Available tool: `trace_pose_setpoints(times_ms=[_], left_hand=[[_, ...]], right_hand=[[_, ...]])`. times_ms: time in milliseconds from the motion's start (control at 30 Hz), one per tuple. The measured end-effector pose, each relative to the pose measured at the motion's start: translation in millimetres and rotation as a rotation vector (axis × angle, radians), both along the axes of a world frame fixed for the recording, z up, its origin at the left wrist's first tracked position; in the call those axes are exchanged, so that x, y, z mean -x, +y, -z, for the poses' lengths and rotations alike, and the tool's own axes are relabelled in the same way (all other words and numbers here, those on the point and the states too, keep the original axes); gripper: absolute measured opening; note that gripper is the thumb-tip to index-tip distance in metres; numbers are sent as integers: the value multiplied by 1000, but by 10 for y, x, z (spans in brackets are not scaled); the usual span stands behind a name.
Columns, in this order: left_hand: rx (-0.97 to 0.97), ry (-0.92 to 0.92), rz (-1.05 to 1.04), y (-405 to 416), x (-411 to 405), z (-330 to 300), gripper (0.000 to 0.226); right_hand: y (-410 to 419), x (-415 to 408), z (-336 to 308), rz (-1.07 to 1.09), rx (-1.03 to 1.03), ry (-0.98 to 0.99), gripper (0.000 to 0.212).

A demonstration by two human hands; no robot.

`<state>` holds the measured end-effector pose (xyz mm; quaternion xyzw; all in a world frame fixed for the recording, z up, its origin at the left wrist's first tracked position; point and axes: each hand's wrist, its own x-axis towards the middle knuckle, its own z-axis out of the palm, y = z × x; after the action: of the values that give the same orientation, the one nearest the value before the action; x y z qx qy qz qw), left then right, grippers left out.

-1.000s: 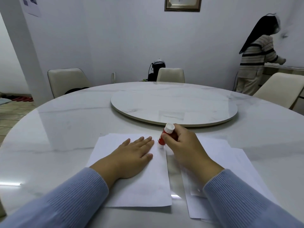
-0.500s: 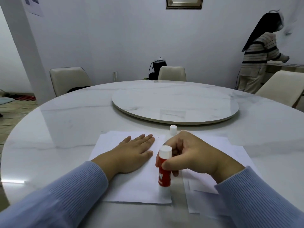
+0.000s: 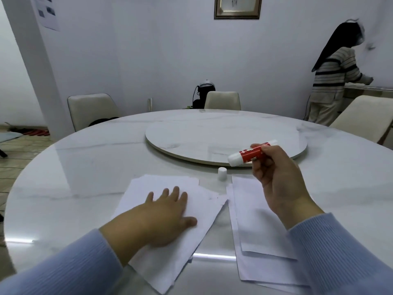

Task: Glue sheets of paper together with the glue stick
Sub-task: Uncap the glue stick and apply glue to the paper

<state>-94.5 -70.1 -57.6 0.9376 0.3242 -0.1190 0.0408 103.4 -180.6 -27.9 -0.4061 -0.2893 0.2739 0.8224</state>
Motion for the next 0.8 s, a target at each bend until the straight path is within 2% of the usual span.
trace_pose_setpoints(times_ms=[67,133,233,333,433,800], left_hand=[[143,50,83,68,81,-126,69],[231,-12,115,156,109,-234,66],[137,-258,-8,109,-14,-122,64],[22,-225,-47,-65,-140,151,73],[-4,-199,-1,-68,-116,258,72],[41,-169,5,-53,-99,209,72]], right_hand=[[21,17,30,70,70,-98,23],[28,73,52,129,145,-275,16],[56,188,119,139,243,-580,16],[120,266,208,111,364,-763,11],[196,269,276,64,406,-921,13],[209,258,239,-20,511,-994,12]])
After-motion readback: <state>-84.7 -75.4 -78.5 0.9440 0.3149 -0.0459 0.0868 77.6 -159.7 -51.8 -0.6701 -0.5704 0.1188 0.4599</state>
